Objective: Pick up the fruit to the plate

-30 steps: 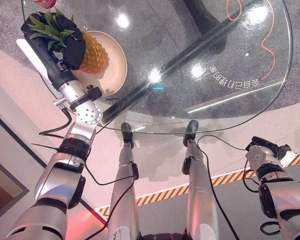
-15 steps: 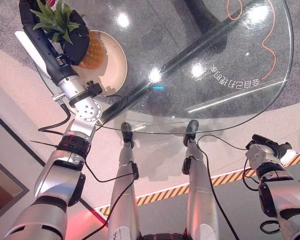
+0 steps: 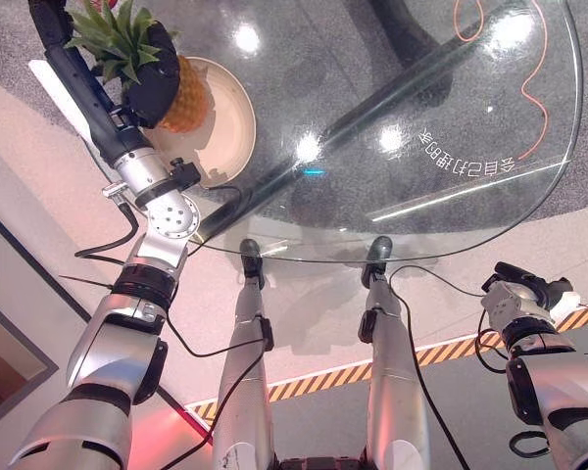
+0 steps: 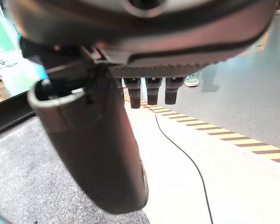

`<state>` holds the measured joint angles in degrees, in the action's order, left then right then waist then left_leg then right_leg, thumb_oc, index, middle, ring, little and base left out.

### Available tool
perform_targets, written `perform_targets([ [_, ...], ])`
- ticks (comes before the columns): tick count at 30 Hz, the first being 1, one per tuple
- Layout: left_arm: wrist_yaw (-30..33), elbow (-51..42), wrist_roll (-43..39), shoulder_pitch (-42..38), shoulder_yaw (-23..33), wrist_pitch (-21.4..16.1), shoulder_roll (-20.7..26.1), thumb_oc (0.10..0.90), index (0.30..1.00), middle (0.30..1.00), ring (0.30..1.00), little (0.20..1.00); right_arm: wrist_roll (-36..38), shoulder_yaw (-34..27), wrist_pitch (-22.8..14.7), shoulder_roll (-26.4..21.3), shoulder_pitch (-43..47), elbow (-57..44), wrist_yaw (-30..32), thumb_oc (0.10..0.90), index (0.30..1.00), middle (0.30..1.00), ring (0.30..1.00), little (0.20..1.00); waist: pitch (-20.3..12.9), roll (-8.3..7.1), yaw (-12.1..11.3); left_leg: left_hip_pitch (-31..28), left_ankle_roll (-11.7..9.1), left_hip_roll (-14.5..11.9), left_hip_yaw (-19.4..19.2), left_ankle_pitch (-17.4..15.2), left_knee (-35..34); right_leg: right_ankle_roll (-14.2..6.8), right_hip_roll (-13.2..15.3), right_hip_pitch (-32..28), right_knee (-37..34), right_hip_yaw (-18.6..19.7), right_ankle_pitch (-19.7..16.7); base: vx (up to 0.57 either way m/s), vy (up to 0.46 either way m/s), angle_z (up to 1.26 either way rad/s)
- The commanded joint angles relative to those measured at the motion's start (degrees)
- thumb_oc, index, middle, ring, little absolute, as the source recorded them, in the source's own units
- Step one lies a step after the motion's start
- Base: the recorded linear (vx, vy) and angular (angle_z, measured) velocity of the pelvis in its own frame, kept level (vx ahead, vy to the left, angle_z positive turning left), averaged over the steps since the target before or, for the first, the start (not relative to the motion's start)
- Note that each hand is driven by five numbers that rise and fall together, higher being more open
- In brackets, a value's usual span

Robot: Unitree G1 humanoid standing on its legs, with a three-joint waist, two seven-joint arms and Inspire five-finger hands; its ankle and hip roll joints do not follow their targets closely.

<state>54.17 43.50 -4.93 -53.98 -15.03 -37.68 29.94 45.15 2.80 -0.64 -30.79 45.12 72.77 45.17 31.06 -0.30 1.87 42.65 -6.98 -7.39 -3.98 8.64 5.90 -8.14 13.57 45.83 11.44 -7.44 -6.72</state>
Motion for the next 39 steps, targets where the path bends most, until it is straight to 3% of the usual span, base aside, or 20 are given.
perform_targets([
  [1,0.52,-1.92,0.52,-3.63,2.6,-5.84,3.1,0.8,0.9,0.9,0.9,0.9,-0.91,1.18,-1.73,-4.97,-1.41,3.67,2.92,0.8,0.9,0.9,0.9,0.9,-1.26,-1.59,-1.17,1.27,-0.4,1.35,0.73,-5.64,3.65,-0.69,-2.46,-1.43,-2.55,-1.51,0.33,0.0,0.0,0.0],
  [24,-6.03,-5.08,-3.47,3.35,3.29,-9.23,0.85,0.8,0.9,0.9,0.9,0.9,-1.07,-0.27,-2.91,-4.07,-3.27,3.77,2.2,0.8,0.9,0.9,0.9,0.9,-1.26,-1.57,-2.43,-2.85,0.27,1.68,0.2,-6.48,3.12,-1.71,-1.42,-5.56,-4.15,-2.11,-0.62,0.0,0.001,0.0],
  [39,-16.58,-8.24,-9.66,12.68,3.73,-9.03,0.36,0.8,0.9,0.9,0.9,0.9,-0.93,-2.76,-4.02,-1.45,-9.22,4.11,0.66,0.8,0.9,0.9,0.9,0.9,-1.26,-2.22,-4.16,-15.18,0.71,1.07,-0.79,-7.95,1.15,-2.51,-0.45,-17.85,-6.36,-3.0,0.46,0.0,-0.011,0.01],
])
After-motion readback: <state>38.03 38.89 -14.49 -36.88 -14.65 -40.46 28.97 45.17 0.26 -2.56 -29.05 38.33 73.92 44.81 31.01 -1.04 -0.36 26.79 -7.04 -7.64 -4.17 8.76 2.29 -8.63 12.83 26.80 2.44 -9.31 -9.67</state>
